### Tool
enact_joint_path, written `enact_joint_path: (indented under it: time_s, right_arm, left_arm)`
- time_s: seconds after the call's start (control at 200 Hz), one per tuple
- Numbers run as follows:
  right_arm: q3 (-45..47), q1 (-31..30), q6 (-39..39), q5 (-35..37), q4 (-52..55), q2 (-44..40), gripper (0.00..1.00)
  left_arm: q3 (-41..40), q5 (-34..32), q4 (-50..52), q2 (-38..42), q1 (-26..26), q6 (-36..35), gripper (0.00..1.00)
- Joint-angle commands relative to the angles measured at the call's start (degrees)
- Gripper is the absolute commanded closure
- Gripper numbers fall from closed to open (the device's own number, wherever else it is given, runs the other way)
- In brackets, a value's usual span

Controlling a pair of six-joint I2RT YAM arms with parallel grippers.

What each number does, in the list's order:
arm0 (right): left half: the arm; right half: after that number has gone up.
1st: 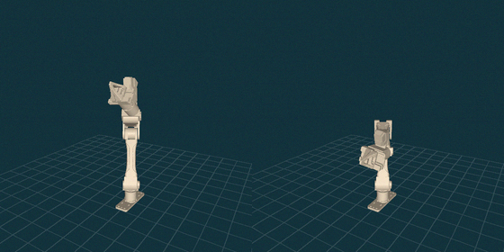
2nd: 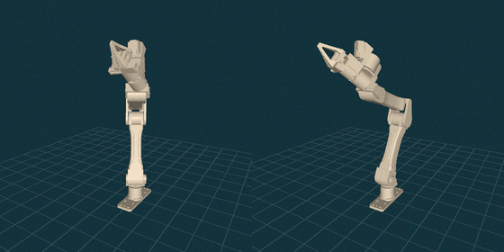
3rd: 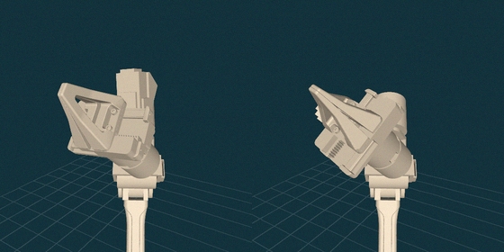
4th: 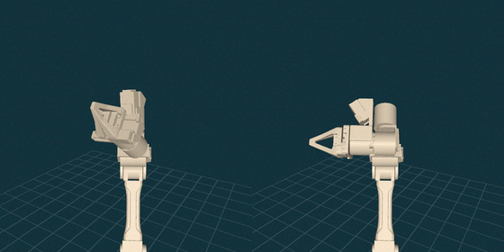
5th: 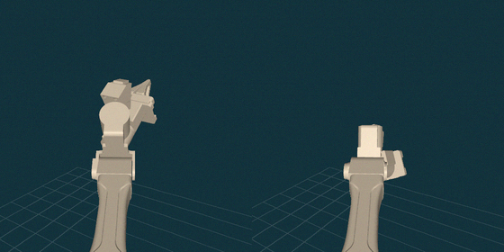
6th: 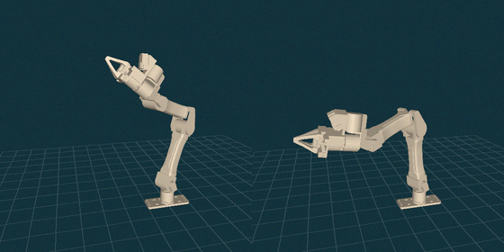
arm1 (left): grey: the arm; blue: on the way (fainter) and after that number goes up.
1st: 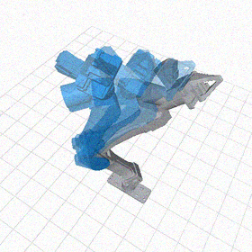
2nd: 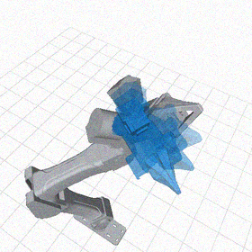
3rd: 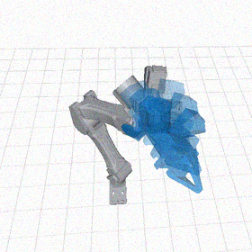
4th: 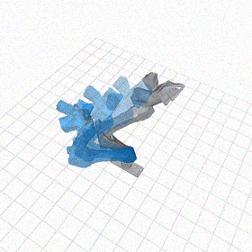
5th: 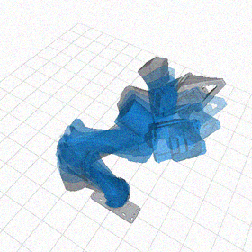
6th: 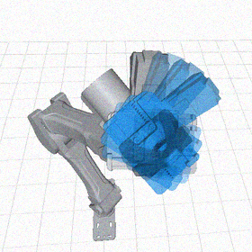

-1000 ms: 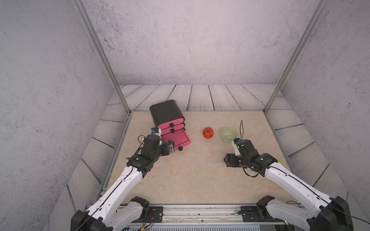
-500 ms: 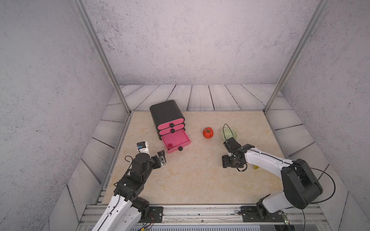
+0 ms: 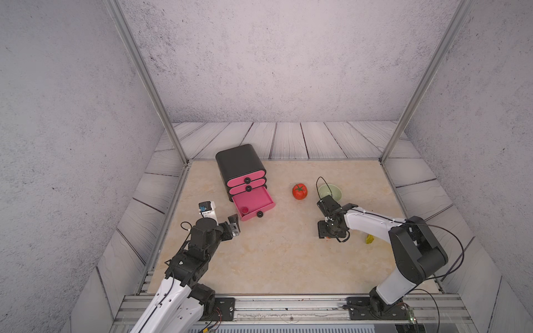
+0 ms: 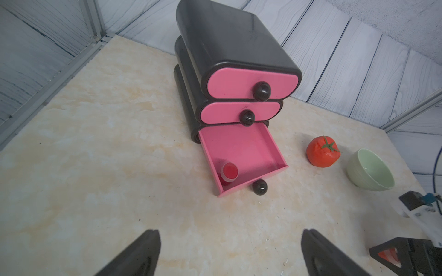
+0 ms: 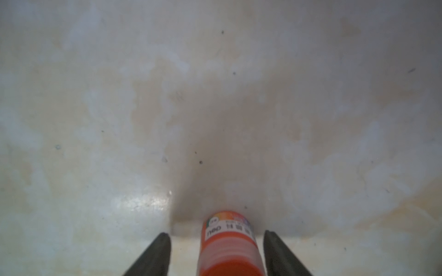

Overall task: Put the paint cans in the drawer according to color
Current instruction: Pick up the paint can at the center of the board, then place the paint can in the drawer.

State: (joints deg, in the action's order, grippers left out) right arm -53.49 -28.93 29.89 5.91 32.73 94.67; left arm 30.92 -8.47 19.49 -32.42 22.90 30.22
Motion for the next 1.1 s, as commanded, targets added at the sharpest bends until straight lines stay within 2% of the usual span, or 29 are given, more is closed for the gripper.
enact_joint_path:
  time_s: [0.0, 0.05, 0.16, 0.275, 0.395, 0.52, 0.621, 0.686, 0.741, 0.911, 1.096]
  right_arm:
    - [-1.4, 0.5, -0.4, 0.7, 0.9, 1.9, 0.41]
    - [-1.4, 0.4, -0.5, 0.5, 0.8, 1.7, 0.47]
    - [-1.3, 0.5, -0.6, 0.6, 1.1, 1.6, 0.53]
    - [-1.2, 0.7, -1.1, 1.8, 1.0, 0.6, 0.68]
    - [-0.8, 0.7, -1.4, -0.3, 0.0, -2.5, 0.71]
    - [3.0, 0.7, -0.1, -10.1, -9.3, -10.6, 0.71]
    - [6.1, 0.5, 5.4, -24.7, -25.4, -12.9, 0.71]
    - [6.0, -0.1, 10.7, -30.1, -35.7, -10.5, 0.71]
    - [2.7, -1.2, 12.1, -30.5, -37.5, -6.7, 0.71]
    - [-13.4, -6.3, 7.7, -26.4, -31.3, 6.3, 0.71]
    - [-30.8, -10.7, 5.1, -19.7, -22.3, 18.7, 0.69]
  left_arm:
    - [-0.1, -0.1, 1.0, 2.5, -0.1, 1.2, 0.02]
    - [0.0, -0.2, 1.5, 3.0, 0.0, 1.6, 0.02]
    - [0.6, -0.5, 2.4, 3.3, 0.0, 1.5, 0.02]
    - [1.5, -1.0, 2.3, 3.0, 0.0, 0.6, 0.02]
    - [3.2, -1.2, 1.9, 2.0, 0.0, -0.5, 0.02]
    - [5.8, -2.9, 2.5, 1.7, 0.0, -2.2, 0.02]
    - [7.4, -4.8, 3.1, 3.2, 0.0, -3.4, 0.02]
    - [7.7, -5.9, 3.8, 5.0, 0.0, -3.3, 0.01]
    - [7.3, -6.3, 3.9, 7.2, 0.0, -2.8, 0.02]
    - [5.6, -7.0, 4.4, 11.3, 0.0, -2.7, 0.01]
    - [6.8, -6.7, 5.2, 9.9, -0.1, -3.9, 0.01]
